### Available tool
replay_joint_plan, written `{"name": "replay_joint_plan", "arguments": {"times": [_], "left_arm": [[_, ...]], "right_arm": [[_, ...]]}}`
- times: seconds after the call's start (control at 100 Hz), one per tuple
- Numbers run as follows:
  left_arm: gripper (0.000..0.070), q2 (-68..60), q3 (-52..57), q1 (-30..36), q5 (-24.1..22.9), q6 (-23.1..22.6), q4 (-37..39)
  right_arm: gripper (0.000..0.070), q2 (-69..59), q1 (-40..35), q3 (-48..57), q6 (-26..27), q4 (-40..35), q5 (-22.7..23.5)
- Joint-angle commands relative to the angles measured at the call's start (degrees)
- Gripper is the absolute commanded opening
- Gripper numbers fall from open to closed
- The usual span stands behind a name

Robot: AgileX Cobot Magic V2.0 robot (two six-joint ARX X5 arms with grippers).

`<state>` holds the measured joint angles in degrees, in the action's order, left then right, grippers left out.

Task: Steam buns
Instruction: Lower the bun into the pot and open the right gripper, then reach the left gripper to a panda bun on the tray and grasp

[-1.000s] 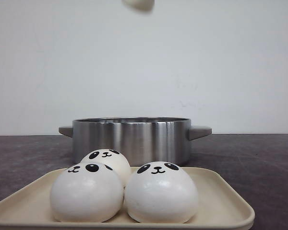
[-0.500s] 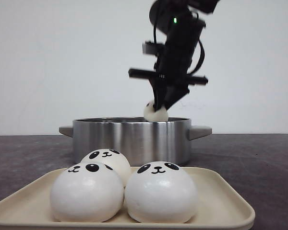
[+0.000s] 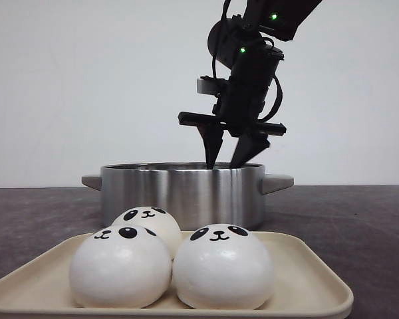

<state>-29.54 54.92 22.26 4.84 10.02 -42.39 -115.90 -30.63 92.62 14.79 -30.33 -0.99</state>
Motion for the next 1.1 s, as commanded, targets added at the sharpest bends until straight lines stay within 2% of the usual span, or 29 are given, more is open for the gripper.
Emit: {"name": "replay_joint_plan", "arguments": {"times": [0.0,0.17,0.31,0.35,0.42,0.43,0.55,0.67,0.84,0.96,1.09], "left_arm": [[0.0673,-0.59,0.57,0.26,0.0,-0.52,0.11],[0.0673,-1.16,0.57,0.26,0.02,-0.5,-0.09],[0.0673,-1.31,0.57,0.26,0.09,-0.07,-0.09],[0.0673,-1.4,0.57,0.26,0.11,0.09,-0.09],[0.0673,-1.7,0.57,0.26,0.5,0.11,-0.02],[0.0673,-1.81,0.57,0.26,0.66,0.09,0.0],[0.0673,-3.78,0.57,0.26,3.65,0.61,0.02],[0.0674,-8.09,0.57,0.33,8.13,3.85,-0.02],[0.0674,-18.32,0.57,3.32,11.54,8.87,-0.55],[0.0673,-26.58,0.57,6.84,11.5,10.1,-0.61],[0.0662,-35.82,0.57,11.3,11.28,10.67,1.53]], "right_arm": [[0.0344,-1.36,-0.31,1.07,-0.57,0.02,0.11],[0.0344,-1.29,-0.31,1.44,-0.52,0.09,0.15],[0.0332,0.74,-0.31,4.52,-0.72,-4.42,0.13],[0.026,1.9,-0.39,5.57,-0.92,-5.97,0.26],[0.0003,4.9,-1.14,6.4,-2.03,-7.54,1.27],[0.0,5.42,-1.31,6.4,-2.14,-7.65,1.33],[0.0006,13.16,-3.85,6.4,-2.43,-10.05,1.11],[0.0006,22.21,-7.96,6.4,-2.86,-13.07,0.22],[0.0006,35.17,-15.91,6.4,-3.5,-15.23,-9.51],[0.0006,42.71,-20.98,6.4,-3.87,-15.45,-16.39],[0.0006,48.22,-23.32,6.4,-3.74,-16.92,-20.92]]}}
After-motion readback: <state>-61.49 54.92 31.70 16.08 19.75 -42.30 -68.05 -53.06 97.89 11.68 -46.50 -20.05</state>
